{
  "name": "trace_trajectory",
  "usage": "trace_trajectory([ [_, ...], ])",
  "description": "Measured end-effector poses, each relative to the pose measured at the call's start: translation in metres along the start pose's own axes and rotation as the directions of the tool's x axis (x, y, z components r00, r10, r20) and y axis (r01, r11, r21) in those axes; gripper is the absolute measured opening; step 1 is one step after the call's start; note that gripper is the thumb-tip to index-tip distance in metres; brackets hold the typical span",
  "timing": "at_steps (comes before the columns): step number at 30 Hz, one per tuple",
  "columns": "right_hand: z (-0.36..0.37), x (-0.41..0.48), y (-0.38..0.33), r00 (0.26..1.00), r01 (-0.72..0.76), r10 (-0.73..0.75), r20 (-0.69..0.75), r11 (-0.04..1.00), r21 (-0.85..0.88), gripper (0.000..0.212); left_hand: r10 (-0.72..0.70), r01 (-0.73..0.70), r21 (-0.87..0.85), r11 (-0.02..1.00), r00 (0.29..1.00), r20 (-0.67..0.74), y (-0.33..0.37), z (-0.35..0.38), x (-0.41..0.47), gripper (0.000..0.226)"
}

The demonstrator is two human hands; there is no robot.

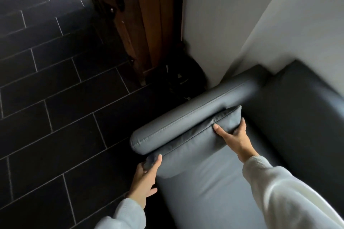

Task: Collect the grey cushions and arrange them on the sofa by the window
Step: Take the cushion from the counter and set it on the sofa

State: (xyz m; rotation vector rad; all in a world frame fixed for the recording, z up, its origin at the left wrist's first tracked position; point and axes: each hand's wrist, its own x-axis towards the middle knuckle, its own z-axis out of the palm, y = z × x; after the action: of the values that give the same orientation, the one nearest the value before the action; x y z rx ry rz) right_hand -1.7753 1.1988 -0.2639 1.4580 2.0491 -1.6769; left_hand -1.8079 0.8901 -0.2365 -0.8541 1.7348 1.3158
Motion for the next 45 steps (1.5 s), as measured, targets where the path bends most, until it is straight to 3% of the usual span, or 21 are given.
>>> trace_trajectory([
  [3, 0.012, -0.034, -0.002, 0.998, -0.051, 0.049, -0.037, 0.996, -0.066, 0.153, 0.074, -0.072, 0.177, 0.982, 0.997, -0.006, 0.002, -0.029, -0.004, 0.096],
  [5, 0.030, -0.066, -0.013, 0.997, -0.049, 0.030, -0.075, 0.963, -0.265, 0.154, 0.164, -0.154, 0.307, 0.939, 0.987, -0.006, 0.008, -0.059, -0.017, 0.101],
  [7, 0.057, -0.105, -0.036, 0.995, 0.015, -0.060, -0.079, 0.877, -0.480, 0.142, 0.270, -0.247, 0.429, 0.869, 0.963, 0.006, 0.019, -0.101, -0.038, 0.099],
  [10, 0.112, -0.172, -0.085, 0.980, 0.166, -0.195, 0.034, 0.719, -0.675, 0.118, 0.472, -0.362, 0.675, 0.643, 0.881, 0.023, 0.036, -0.188, -0.076, 0.095],
  [12, 0.159, -0.221, -0.128, 0.962, 0.248, -0.246, 0.117, 0.620, -0.744, 0.112, 0.582, -0.344, 0.817, 0.464, 0.813, 0.012, 0.051, -0.261, -0.107, 0.092],
  [15, 0.238, -0.305, -0.205, 0.911, 0.381, -0.348, 0.222, 0.499, -0.778, 0.106, 0.661, -0.247, 0.894, 0.374, 0.747, -0.070, 0.077, -0.392, -0.158, 0.092],
  [19, 0.347, -0.437, -0.308, 0.782, 0.584, -0.485, 0.392, 0.351, -0.732, 0.102, 0.707, -0.123, 0.886, 0.446, 0.656, -0.264, 0.093, -0.567, -0.237, 0.092],
  [24, 0.468, -0.597, -0.406, 0.509, 0.803, -0.612, 0.605, 0.086, -0.589, 0.104, 0.687, 0.007, 0.817, 0.576, 0.539, -0.488, 0.081, -0.738, -0.331, 0.092],
  [28, 0.552, -0.702, -0.456, 0.287, 0.893, -0.631, 0.721, -0.098, -0.440, 0.105, 0.613, 0.063, 0.718, 0.694, 0.472, -0.634, 0.065, -0.837, -0.380, 0.094],
  [34, 0.670, -0.804, -0.500, 0.040, 0.919, -0.541, 0.840, -0.310, -0.244, 0.105, 0.444, 0.139, 0.534, 0.834, 0.406, -0.799, 0.047, -0.942, -0.403, 0.098],
  [38, 0.756, -0.862, -0.520, -0.140, 0.899, -0.457, 0.878, -0.431, -0.081, 0.105, 0.322, 0.183, 0.376, 0.908, 0.267, -0.908, 0.037, -1.011, -0.418, 0.101],
  [42, 0.840, -0.927, -0.522, -0.287, 0.860, -0.336, 0.897, -0.503, 0.086, 0.107, 0.158, 0.202, 0.192, 0.960, 0.174, -0.972, 0.010, -1.060, -0.441, 0.107],
  [45, 0.891, -0.988, -0.506, -0.418, 0.787, -0.247, 0.874, -0.580, 0.212, 0.110, 0.019, 0.215, 0.028, 0.976, 0.044, -0.999, -0.023, -1.085, -0.462, 0.107],
])
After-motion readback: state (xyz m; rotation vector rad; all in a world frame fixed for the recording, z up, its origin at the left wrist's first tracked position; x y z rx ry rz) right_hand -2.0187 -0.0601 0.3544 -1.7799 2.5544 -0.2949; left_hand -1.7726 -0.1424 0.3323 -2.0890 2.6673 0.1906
